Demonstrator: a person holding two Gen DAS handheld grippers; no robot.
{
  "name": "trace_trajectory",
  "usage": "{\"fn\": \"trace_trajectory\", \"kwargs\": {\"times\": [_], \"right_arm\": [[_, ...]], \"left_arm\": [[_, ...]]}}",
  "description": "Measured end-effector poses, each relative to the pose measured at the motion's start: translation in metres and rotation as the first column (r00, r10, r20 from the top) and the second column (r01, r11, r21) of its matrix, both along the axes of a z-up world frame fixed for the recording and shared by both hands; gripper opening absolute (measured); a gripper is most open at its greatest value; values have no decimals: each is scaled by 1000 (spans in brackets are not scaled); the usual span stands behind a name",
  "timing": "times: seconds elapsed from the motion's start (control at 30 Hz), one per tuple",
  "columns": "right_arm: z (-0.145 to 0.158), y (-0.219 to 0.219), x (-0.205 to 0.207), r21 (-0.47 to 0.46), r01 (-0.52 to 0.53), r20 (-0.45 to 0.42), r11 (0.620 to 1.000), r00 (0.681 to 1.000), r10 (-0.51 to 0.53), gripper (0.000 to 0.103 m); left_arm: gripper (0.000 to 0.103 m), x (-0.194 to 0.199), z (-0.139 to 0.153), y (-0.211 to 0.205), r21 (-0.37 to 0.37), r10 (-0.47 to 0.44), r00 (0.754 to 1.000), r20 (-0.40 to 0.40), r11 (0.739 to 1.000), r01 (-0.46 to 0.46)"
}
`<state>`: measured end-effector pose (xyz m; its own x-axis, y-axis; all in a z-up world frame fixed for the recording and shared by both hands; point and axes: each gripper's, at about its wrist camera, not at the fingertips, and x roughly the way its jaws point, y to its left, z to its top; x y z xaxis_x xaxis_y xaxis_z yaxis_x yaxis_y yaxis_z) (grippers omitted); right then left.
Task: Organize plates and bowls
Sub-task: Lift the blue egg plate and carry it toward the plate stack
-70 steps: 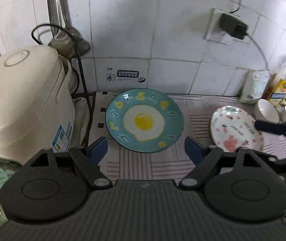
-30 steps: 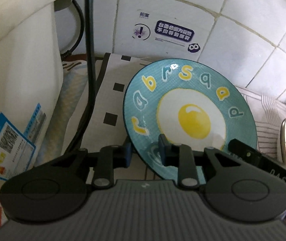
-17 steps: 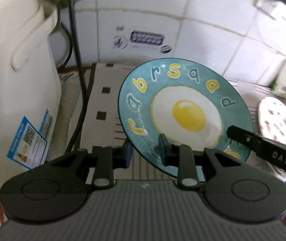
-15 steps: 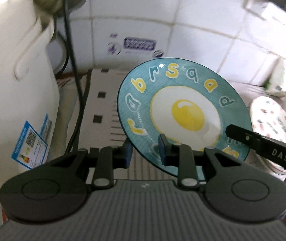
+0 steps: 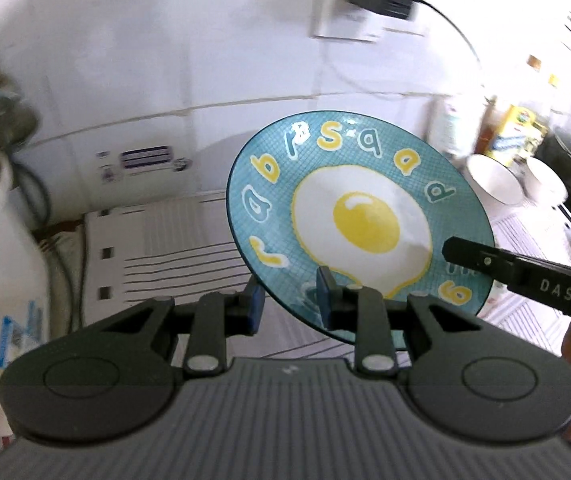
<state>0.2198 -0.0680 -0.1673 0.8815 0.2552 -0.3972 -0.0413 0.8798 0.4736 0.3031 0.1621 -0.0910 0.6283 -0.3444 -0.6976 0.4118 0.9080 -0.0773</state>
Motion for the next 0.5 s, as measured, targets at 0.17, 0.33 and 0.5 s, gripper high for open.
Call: {"fn": "trace_trajectory", "kwargs": {"times": [0.17, 0.33, 0.5], "right_arm": [[-5, -27, -26, 9, 90, -16, 996, 996, -90, 24], [-7, -53, -43, 30, 155, -41, 987, 987, -154, 24], [-13, -71, -47, -2, 172, -69, 985, 983, -172, 25]], "left_arm": [[25, -9, -2, -35, 1, -82, 997, -10, 997, 82], [25, -3, -12, -54, -70, -139, 986, -88, 989, 133], [25, 8, -31, -69, -115, -170, 972, -164, 982, 152]]}}
